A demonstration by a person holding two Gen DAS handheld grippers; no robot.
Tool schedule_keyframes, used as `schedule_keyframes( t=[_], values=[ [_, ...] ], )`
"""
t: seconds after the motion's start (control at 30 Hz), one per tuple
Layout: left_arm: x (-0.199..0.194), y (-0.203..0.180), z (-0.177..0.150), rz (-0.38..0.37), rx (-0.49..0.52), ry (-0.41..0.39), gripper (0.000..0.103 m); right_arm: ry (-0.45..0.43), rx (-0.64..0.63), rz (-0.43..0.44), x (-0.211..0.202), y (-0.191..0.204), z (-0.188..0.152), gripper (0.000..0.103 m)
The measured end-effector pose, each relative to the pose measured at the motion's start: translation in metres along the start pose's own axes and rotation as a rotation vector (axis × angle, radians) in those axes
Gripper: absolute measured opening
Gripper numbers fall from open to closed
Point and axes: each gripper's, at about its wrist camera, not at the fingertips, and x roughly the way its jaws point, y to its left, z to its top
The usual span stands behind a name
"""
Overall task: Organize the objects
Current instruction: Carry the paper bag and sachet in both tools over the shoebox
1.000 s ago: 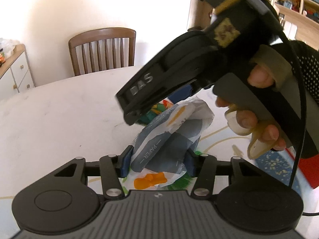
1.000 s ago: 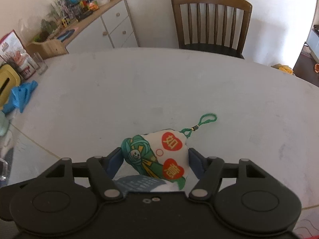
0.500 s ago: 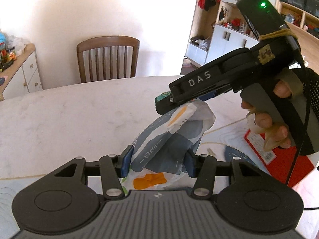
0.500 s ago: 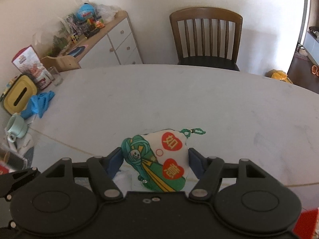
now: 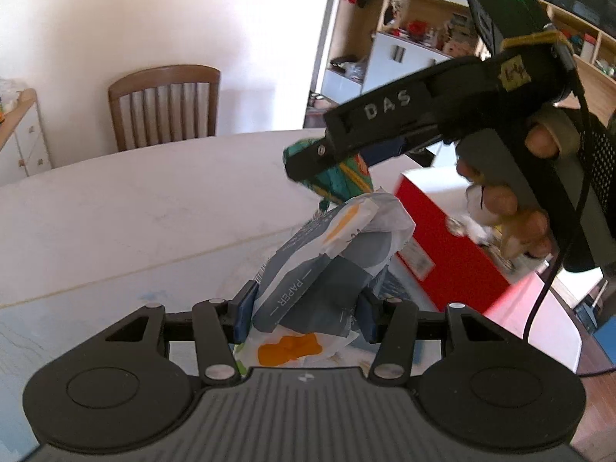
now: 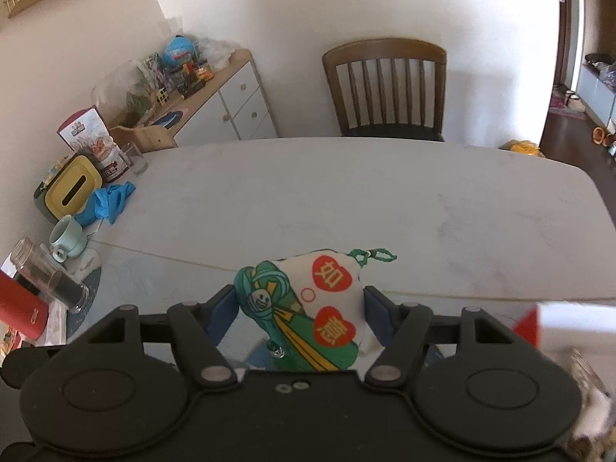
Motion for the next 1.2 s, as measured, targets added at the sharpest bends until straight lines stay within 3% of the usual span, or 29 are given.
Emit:
schedule_keyframes(
  t=[0.2, 0.6, 1.2],
  values=[
    [-0.014, -0.041, -0.019, 0.007, 0.014, 0.016, 0.051, -0.029, -0.002, -0.016, -0.046, -0.027, -0.02, 0.069],
    [-0.004, -0.108, 0.023, 0.026, 0.045, -0.014, 0.051, -0.076, -0.03, -0.084, -0.124, -0.094, -0.047, 0.069],
    [0.081, -0.215, 0.082, 0.061, 0.098, 0.032, 0.051, -0.081, -0.034, -0.175, -0.166, -0.204, -0.068, 0.069]
  ],
)
